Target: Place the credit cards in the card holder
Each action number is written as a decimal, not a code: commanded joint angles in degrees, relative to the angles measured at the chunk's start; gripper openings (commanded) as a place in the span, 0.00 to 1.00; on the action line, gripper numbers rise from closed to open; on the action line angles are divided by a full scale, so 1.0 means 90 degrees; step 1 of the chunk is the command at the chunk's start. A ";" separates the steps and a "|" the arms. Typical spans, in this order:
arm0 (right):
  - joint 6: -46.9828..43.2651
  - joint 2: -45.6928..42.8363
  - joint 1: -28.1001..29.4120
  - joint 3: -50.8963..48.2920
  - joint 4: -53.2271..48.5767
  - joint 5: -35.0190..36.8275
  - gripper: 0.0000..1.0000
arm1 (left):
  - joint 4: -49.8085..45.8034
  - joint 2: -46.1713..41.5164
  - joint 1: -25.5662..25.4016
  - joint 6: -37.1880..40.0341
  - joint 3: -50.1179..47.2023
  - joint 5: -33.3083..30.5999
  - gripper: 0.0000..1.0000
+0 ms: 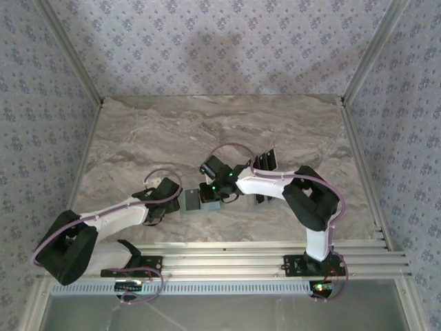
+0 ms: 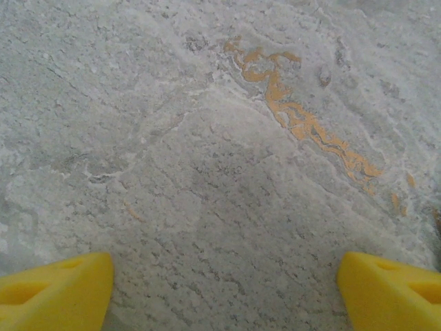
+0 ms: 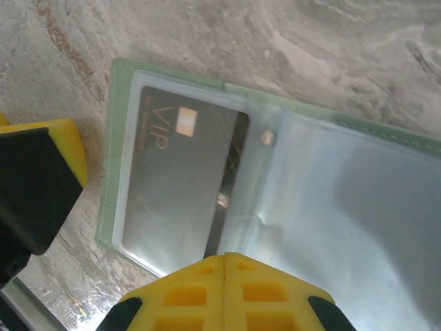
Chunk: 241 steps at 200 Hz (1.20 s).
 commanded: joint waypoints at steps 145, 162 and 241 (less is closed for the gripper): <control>-0.0221 0.0792 0.0241 0.0661 -0.0443 0.0230 0.00 | 0.0742 0.0604 -0.0157 0.0080 0.0020 0.0731 0.85; -0.0182 0.0824 0.0245 0.0683 -0.0408 0.0190 0.00 | 0.0781 0.0648 -0.0169 0.0082 0.0013 0.0730 0.85; -0.0056 0.0948 0.0246 0.0783 -0.0228 -0.0033 0.00 | 0.0958 0.0907 -0.0226 0.0065 0.0029 0.0791 0.85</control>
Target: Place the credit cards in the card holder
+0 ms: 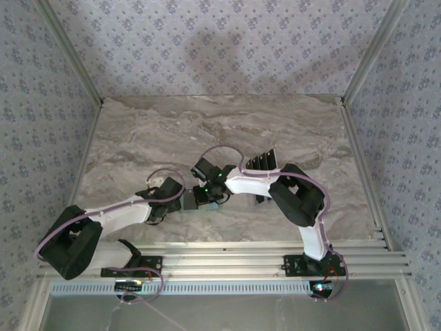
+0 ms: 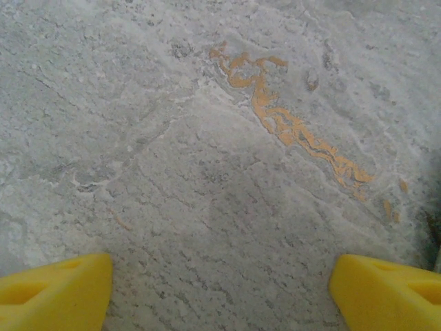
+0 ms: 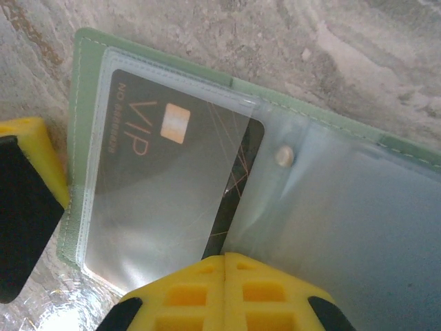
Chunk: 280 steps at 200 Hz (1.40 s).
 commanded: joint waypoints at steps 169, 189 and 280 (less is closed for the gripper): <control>-0.0583 -0.2374 -0.0641 0.0145 -0.2344 0.1289 0.39 | -0.0490 -0.1050 0.0410 0.0612 0.0497 0.0377 0.95; -0.0799 -0.2614 -0.0866 0.0051 -0.3018 0.1837 0.44 | -0.0694 -0.1268 0.0420 0.0777 0.0655 0.0411 0.97; -0.0806 -0.2688 -0.0765 -0.0129 -0.3728 0.2569 0.43 | -0.0888 -0.1483 0.0423 0.0912 0.0845 0.0822 1.00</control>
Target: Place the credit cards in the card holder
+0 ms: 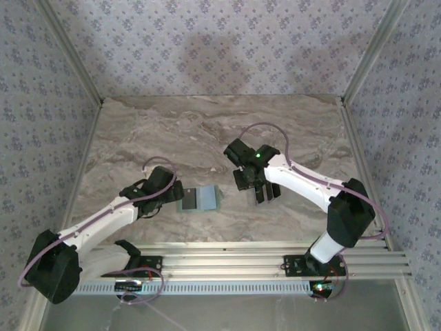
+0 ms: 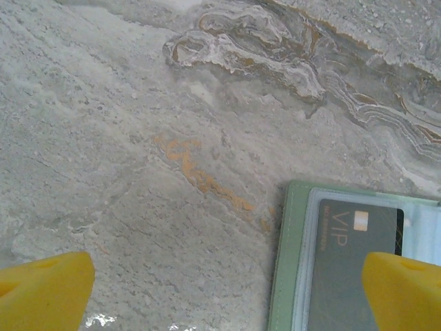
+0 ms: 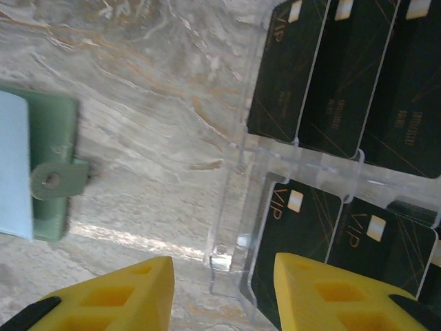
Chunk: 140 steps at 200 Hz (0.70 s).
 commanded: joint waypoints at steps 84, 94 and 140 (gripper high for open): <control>0.0578 0.1212 0.1008 0.0621 0.1774 -0.1880 0.44 | 0.0267 0.0201 -0.0335 -0.0052 -0.0280 0.0390 1.00; 0.0576 0.1429 0.1016 0.0767 0.1759 -0.1879 0.44 | 0.0307 0.0228 -0.0449 -0.0136 -0.0334 0.0337 1.00; 0.0475 0.2173 0.0967 0.1235 0.1718 -0.1871 0.43 | 0.0512 0.0423 -0.0797 -0.0417 -0.0556 0.0215 1.00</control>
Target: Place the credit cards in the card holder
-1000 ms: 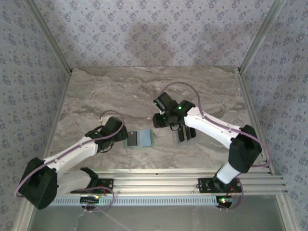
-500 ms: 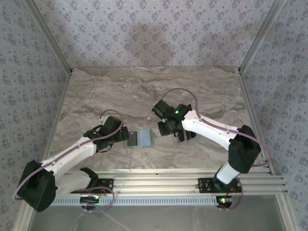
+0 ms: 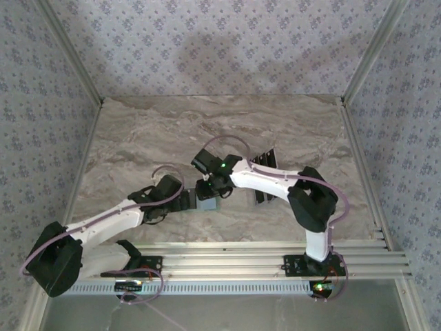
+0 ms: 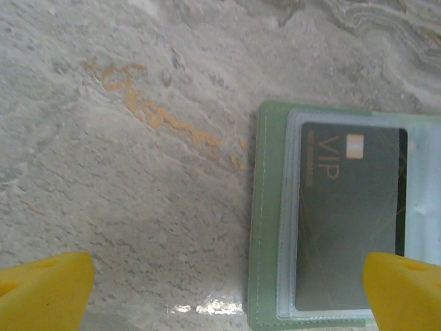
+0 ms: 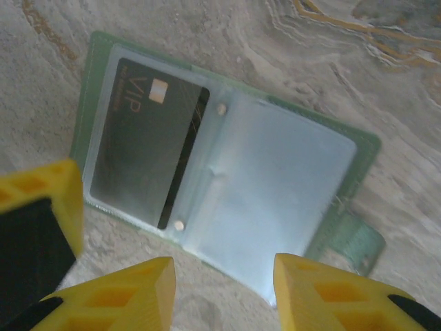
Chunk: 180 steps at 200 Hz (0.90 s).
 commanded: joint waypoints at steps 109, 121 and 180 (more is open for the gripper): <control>-0.0241 0.0831 -0.0263 0.0350 -0.0170 0.0237 0.43 | 0.0465 0.0597 -0.0165 -0.0219 -0.0178 -0.0133 1.00; -0.0235 0.0863 -0.0266 0.0308 -0.0121 0.0212 0.43 | 0.0504 0.0663 -0.0167 -0.0217 -0.0189 -0.0145 1.00; -0.0057 0.0910 -0.0330 -0.0037 0.0425 -0.0349 0.45 | 0.0694 0.1070 -0.0175 -0.0223 -0.0228 -0.0159 1.00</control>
